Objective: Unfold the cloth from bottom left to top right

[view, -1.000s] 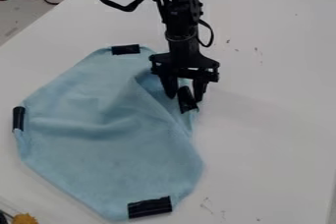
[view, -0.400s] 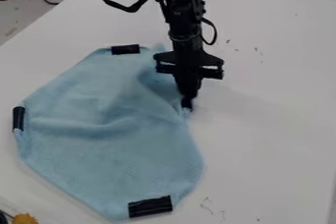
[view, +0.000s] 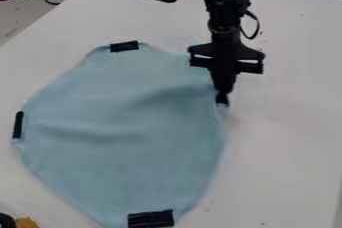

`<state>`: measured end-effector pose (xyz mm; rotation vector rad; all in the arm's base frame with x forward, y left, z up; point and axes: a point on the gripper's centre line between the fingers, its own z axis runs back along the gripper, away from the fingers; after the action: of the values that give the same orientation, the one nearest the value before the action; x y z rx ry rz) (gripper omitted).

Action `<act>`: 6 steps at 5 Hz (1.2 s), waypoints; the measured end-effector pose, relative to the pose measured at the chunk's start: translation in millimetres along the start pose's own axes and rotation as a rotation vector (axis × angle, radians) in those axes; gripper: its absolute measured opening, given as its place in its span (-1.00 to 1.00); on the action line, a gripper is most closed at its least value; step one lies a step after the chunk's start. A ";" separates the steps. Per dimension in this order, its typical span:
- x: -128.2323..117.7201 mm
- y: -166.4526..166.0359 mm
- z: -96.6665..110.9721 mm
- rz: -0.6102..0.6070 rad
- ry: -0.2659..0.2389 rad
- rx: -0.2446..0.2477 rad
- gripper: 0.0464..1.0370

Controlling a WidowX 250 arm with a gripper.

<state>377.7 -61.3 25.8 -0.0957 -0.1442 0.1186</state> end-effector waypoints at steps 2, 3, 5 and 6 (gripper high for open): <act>18.6 -18.9 -13.9 0.072 -0.003 -0.023 -0.90; 22.0 -22.1 -21.4 0.114 -0.055 -0.059 -0.55; 26.3 -36.1 -21.3 0.117 -0.075 -0.086 0.60; 30.9 -46.9 -22.2 0.085 -0.066 -0.065 0.94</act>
<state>416.5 -105.7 13.1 -0.1624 -0.2104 0.2019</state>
